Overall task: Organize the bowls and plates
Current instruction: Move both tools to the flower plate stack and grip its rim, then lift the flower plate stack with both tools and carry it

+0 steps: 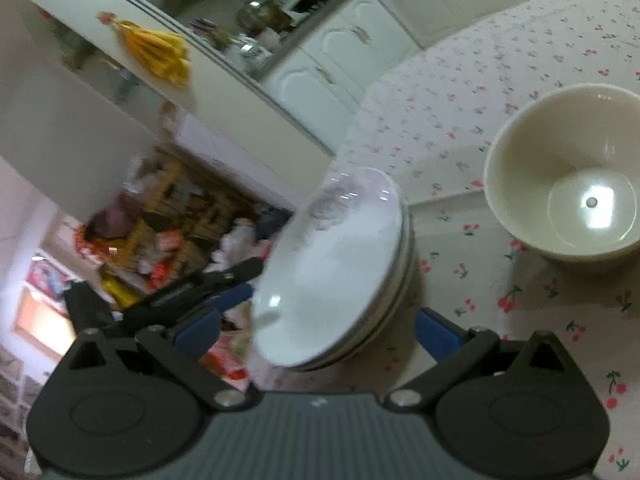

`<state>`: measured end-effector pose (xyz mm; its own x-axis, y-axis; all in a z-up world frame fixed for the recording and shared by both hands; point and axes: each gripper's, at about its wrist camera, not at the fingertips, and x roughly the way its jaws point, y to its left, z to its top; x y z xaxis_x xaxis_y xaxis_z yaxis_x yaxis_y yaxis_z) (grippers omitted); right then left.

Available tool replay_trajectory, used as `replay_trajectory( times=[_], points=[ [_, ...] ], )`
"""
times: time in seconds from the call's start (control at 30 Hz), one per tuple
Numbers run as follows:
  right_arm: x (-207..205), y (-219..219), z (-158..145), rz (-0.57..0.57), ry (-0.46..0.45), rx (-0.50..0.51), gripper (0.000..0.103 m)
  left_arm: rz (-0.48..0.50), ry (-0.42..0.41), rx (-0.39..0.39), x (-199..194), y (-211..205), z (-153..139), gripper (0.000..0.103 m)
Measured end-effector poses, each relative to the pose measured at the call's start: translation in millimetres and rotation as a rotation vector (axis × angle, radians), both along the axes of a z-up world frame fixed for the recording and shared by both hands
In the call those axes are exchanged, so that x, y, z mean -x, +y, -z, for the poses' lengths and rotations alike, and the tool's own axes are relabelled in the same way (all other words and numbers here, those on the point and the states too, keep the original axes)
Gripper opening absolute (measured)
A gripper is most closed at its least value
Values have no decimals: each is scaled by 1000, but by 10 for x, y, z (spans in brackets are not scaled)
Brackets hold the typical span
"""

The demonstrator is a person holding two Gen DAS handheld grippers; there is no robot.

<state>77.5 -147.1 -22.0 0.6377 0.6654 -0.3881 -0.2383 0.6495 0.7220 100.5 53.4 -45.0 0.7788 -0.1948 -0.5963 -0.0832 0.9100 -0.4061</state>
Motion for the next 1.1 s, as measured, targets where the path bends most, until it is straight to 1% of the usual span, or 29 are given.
replay_trajectory(
  times=[0.1, 0.23, 0.37, 0.4, 0.53, 0.67, 0.7, 0.83, 0.97, 1.1],
  points=[
    [-66, 67, 51, 0, 15, -4, 103, 16, 20, 22, -65, 28, 61, 60],
    [-165, 139, 89, 7, 33, 1, 103, 38, 39, 40, -100, 26, 99, 58],
    [-271, 230, 154, -21, 56, -39, 103, 63, 58, 72, -152, 33, 159, 57],
    [-294, 249, 159, -21, 61, -34, 103, 66, 64, 84, -141, 36, 158, 56],
    [-362, 299, 181, -16, 71, -33, 103, 98, 55, 104, -86, 6, 136, 56],
    [-429, 287, 169, -4, 73, -33, 103, 94, 39, 73, -56, -40, 105, 57],
    [-440, 291, 163, -5, 75, -26, 103, 95, 37, 68, -59, -52, 109, 56],
    [-436, 357, 120, -4, 65, 33, 103, 93, 27, 27, -101, -98, 118, 58],
    [-492, 337, 121, 2, 77, 32, 103, 89, 31, 29, -180, -108, 107, 58],
    [-587, 287, 93, 39, 78, 23, 103, 91, 29, 29, -320, -166, 98, 60]
  ],
)
